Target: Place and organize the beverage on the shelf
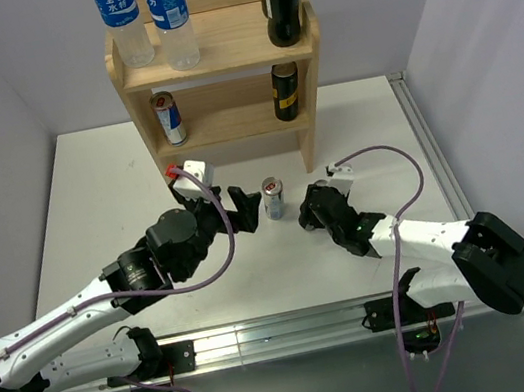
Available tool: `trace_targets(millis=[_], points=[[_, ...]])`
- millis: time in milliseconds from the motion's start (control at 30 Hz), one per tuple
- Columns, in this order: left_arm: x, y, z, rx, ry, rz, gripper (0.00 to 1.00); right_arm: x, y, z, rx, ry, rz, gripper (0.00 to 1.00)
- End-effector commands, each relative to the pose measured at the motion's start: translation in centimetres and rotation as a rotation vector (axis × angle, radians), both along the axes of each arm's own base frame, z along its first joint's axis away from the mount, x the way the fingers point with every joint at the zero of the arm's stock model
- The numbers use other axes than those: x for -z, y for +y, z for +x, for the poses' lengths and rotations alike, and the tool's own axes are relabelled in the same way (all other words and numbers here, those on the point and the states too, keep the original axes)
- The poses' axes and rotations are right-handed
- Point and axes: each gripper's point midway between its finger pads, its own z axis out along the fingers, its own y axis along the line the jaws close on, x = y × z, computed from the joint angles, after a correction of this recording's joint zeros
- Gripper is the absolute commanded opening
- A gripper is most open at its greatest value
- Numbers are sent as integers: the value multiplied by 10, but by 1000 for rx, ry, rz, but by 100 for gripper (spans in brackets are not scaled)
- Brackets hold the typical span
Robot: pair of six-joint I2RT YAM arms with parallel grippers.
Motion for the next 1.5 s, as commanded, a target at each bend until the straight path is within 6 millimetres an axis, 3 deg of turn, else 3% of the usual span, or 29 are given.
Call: trace_targets(millis=[0,33,67,100,167,267,433,467,500,567,600,700,867,933,967,1000,1033,1067,1467], points=[[-4,8,0,-18,-21,-2,99,-14,-3,16,59,-74,21,50],[-4,8,0,-18,-22,0,99,-14,-3,16,58,-75,18,42],[-3,10,0,-24,-22,-3,99,-12,-4,16,61,-68,6,17],[-4,11,0,-27,-25,-1,99,-12,-4,16,64,-63,1,8],[-3,13,1,-37,-25,1,99,-14,-3,18,65,-62,1,0],[-3,23,3,-75,-29,11,99,-33,-4,18,66,-72,-8,0],[-6,49,5,-162,-49,-4,99,-123,-2,29,64,-186,-1,0],[-8,56,4,-178,-59,-12,99,-132,-3,27,57,-180,-23,0],[-8,62,6,-204,-63,-11,99,-165,0,34,53,-228,-9,0],[-10,72,5,-230,-72,-15,99,-186,2,37,42,-235,-31,0],[-11,74,5,-238,-75,-18,99,-215,6,42,33,-278,-17,0],[-11,90,8,-305,-85,-31,99,-245,17,54,9,-315,-29,0],[-10,106,6,-346,-85,-88,99,-280,41,78,-26,-352,-31,0],[-9,109,7,-356,-88,-91,99,-276,53,89,-43,-339,-46,0],[-8,110,7,-357,-86,-88,99,-285,57,93,-46,-355,-40,0],[-7,110,7,-360,-86,-82,99,-278,63,101,-50,-342,-55,0],[-7,111,7,-362,-84,-85,99,-288,66,105,-52,-359,-52,0],[-6,111,7,-362,-84,-82,99,-279,71,112,-52,-344,-75,0],[-6,117,3,-351,-88,-103,99,-288,93,150,-38,-362,-118,0]])
